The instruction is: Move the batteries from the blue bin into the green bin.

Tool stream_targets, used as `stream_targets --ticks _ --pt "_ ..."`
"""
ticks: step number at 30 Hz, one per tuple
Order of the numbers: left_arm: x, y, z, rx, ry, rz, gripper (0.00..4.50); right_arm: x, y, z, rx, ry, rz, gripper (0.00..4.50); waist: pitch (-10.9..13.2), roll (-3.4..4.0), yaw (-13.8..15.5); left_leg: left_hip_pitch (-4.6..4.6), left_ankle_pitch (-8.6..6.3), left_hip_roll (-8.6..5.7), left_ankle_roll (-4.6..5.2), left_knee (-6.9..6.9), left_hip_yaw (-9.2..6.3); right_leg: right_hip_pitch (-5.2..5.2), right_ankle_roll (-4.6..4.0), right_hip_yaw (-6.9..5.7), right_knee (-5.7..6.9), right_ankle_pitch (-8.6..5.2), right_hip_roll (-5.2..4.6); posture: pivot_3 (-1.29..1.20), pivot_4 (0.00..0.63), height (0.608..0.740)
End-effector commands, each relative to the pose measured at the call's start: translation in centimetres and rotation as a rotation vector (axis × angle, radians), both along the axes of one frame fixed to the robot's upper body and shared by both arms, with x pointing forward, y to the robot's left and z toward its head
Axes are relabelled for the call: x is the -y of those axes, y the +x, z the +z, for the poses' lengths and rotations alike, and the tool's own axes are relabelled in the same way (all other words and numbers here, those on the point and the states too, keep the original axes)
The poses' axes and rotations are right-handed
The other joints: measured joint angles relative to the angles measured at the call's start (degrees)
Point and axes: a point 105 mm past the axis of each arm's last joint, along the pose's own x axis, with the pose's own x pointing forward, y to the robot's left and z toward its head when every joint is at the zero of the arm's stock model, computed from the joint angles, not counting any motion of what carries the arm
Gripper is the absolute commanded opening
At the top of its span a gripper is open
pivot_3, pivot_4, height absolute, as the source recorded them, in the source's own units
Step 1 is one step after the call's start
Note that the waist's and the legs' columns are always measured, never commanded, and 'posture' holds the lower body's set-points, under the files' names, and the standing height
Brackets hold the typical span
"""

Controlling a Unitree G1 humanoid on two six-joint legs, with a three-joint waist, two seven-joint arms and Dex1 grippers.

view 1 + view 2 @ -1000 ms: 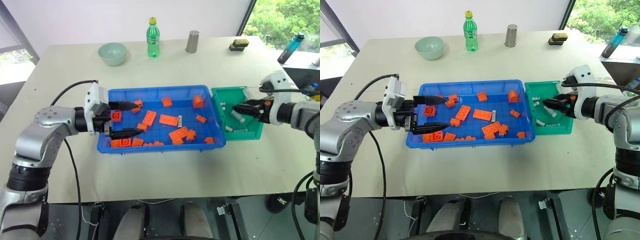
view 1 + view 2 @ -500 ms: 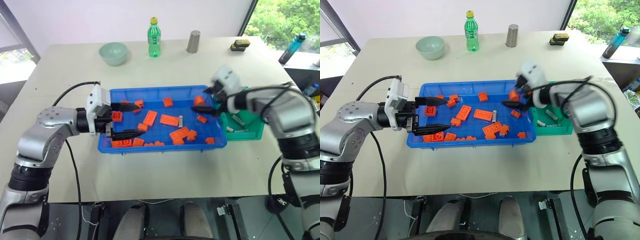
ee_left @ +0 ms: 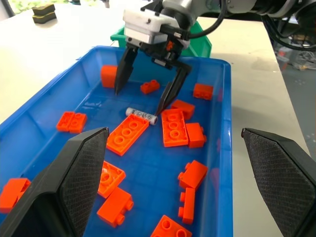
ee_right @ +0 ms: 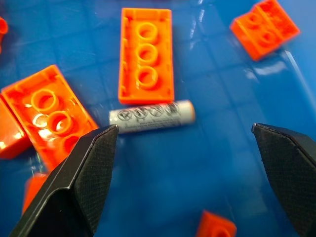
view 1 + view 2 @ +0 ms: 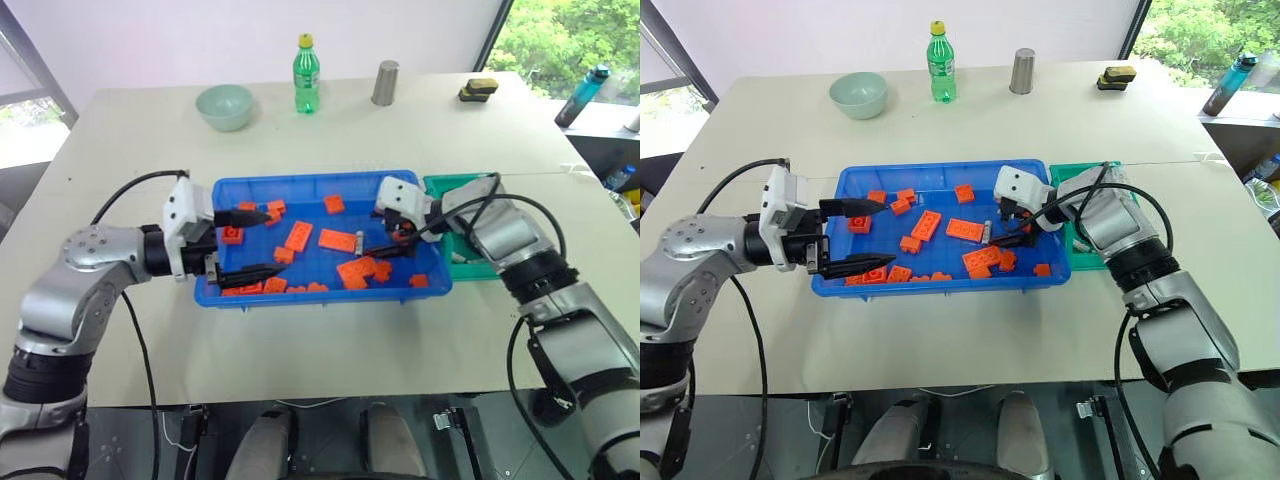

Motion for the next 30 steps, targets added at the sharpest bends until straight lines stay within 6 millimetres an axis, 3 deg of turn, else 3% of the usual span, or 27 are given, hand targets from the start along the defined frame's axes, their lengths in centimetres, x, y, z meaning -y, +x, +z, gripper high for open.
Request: stream_targets --ticks 1,12,18,22,30 --pt "-0.2 -0.4 1.1 0.048 -0.004 0.011 4.5 -0.5 0.3 1.1 0.034 -0.007 0.041 4.45 0.0 0.0 0.01 0.0 0.0 0.0 0.0 0.0 0.0 0.0 0.0 0.0 0.0 0.0 0.0 0.0 0.15 0.727" --pt "-0.4 -0.1 1.4 0.063 0.0 0.027 4.5 -1.0 0.1 1.4 -0.008 0.031 0.049 4.45 0.0 0.0 -0.03 0.0 0.0 -0.01 0.0 0.0 -0.01 0.0 0.0 0.0 0.0 0.0 0.0 0.0 0.15 0.727" --pt "-0.2 0.1 1.5 0.066 0.005 0.018 4.5 -1.2 -0.1 -0.1 -0.046 0.047 0.013 4.45 0.0 0.0 -0.07 0.0 0.0 0.0 0.0 -0.01 -0.01 -0.01 0.0 0.0 0.0 0.0 0.0 0.0 0.15 0.727" --pt "-0.2 0.2 1.5 0.067 0.007 0.011 4.5 -1.3 -0.5 -0.6 -0.07 0.063 0.0 3.18 0.0 0.0 -0.02 0.0 0.0 -0.01 0.0 0.0 -0.01 0.0 0.0 0.0 0.0 0.0 -0.01 0.0 0.15 0.727" --pt "-0.1 0.6 1.5 0.069 0.011 0.002 4.5 -1.5 -1.0 0.2 -0.045 0.085 -0.017 3.18 0.0 0.0 -0.04 0.0 0.0 -0.01 0.0 0.0 -0.02 -0.01 0.0 0.0 0.01 0.0 0.0 0.0 0.15 0.727"
